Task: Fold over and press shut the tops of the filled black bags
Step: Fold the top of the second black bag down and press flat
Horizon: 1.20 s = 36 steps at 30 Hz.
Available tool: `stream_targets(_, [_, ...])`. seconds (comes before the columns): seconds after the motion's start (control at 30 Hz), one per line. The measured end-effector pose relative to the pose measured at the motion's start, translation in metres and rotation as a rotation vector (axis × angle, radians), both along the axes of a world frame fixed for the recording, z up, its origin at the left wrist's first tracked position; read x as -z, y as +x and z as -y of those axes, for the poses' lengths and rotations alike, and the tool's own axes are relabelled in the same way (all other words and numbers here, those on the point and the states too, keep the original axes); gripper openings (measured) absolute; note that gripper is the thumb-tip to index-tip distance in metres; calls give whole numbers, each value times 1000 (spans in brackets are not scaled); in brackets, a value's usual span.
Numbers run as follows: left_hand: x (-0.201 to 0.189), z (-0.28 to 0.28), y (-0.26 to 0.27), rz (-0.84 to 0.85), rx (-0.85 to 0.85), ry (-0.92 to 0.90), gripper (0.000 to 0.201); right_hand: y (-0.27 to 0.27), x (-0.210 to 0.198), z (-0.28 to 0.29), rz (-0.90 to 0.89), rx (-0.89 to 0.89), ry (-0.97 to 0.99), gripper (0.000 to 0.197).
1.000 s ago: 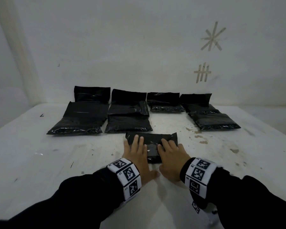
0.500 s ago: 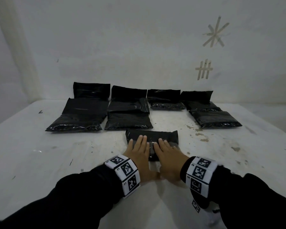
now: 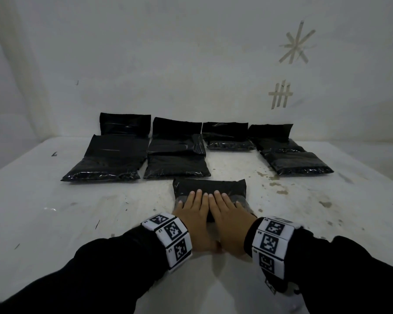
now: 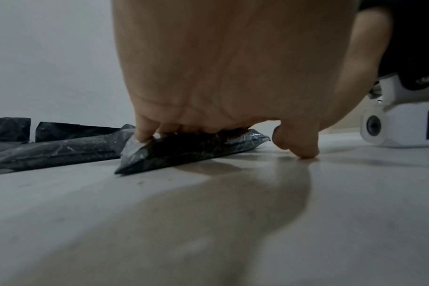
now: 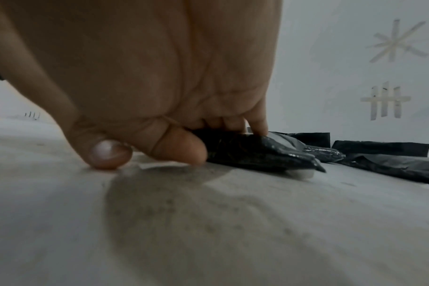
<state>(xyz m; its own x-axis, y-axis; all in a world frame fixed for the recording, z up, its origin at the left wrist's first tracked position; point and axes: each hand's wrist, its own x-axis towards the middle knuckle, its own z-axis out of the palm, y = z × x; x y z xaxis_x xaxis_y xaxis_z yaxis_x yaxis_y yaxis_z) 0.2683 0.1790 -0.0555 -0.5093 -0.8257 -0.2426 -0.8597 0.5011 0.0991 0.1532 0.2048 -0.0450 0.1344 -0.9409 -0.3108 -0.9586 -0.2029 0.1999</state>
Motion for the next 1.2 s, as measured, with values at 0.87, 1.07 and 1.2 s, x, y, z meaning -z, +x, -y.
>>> stream_targets(0.87, [2, 4, 2, 23, -23, 24, 115, -18, 0, 7, 63, 9, 78, 94])
stream_targets(1.07, [5, 0, 1, 97, -34, -52, 119, -21, -3, 6, 107, 26, 78, 89])
stream_targets(1.2, [0, 3, 5, 48, -60, 46, 114, -26, -3, 9, 233, 68, 97, 85])
